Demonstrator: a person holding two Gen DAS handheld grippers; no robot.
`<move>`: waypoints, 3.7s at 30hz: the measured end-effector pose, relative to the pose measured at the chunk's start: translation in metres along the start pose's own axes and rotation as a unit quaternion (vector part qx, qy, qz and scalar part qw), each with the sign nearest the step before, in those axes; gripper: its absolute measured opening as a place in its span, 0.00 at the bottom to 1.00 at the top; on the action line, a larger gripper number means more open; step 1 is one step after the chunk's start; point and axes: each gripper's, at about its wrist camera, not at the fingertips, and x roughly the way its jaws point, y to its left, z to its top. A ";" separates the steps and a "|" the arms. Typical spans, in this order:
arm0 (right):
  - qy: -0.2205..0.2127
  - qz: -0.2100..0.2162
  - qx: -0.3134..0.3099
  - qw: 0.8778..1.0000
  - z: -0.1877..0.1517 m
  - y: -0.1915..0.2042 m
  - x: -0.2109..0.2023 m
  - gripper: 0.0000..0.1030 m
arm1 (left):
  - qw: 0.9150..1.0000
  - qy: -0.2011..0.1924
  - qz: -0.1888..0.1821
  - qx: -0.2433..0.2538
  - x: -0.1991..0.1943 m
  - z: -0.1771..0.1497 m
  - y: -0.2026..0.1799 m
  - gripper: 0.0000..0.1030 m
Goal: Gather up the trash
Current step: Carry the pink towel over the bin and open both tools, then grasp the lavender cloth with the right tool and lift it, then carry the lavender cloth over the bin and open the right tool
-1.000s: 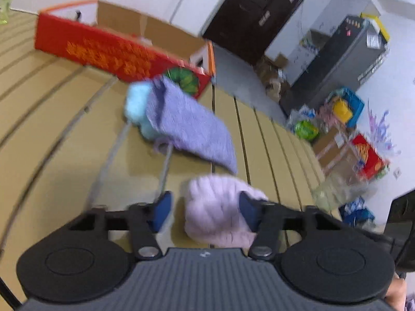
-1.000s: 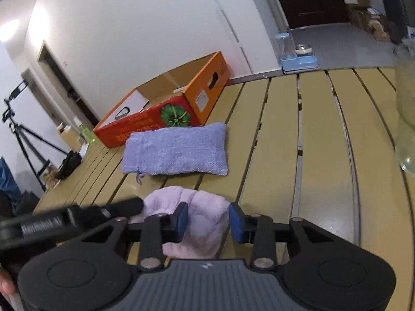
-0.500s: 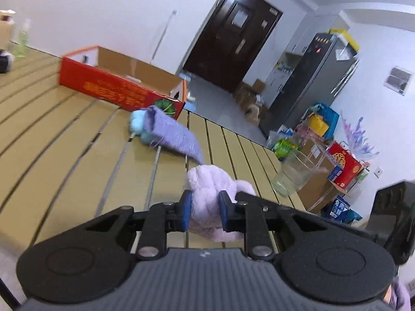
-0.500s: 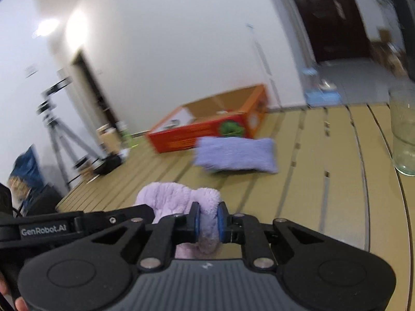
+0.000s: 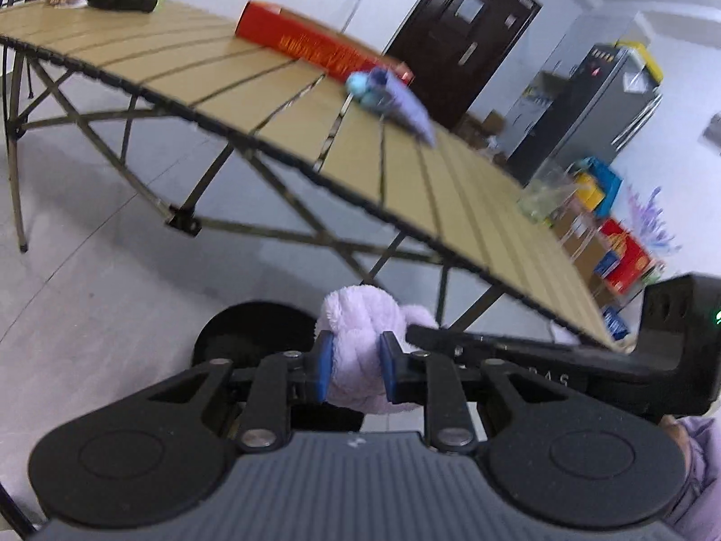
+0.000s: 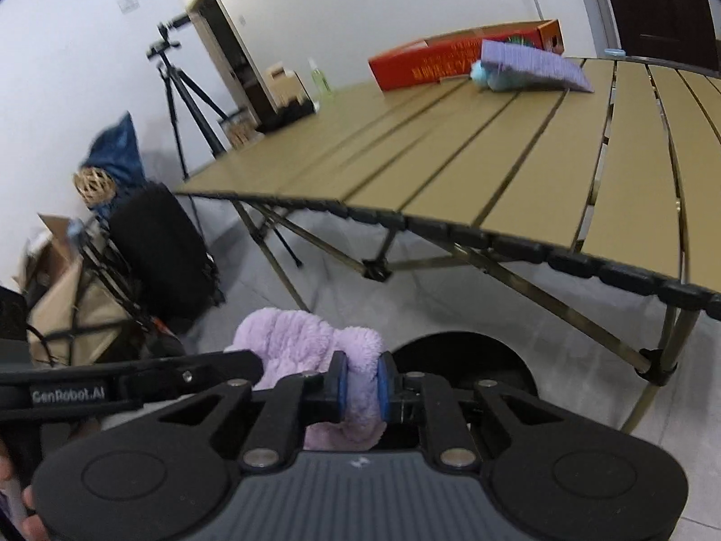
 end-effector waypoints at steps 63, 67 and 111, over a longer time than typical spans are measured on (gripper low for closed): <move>-0.115 -0.068 0.071 0.989 0.264 -0.200 0.101 0.17 | 0.999 -0.025 0.003 -0.025 0.254 0.266 -0.045 0.04; -0.133 -0.061 0.047 0.988 0.255 -0.174 0.058 0.13 | 0.999 -0.043 -0.015 0.010 0.213 0.258 -0.069 0.04; 0.136 -0.139 0.032 0.980 -0.046 -0.036 0.071 0.45 | 0.974 0.119 0.186 -0.055 0.112 -0.038 0.045 0.49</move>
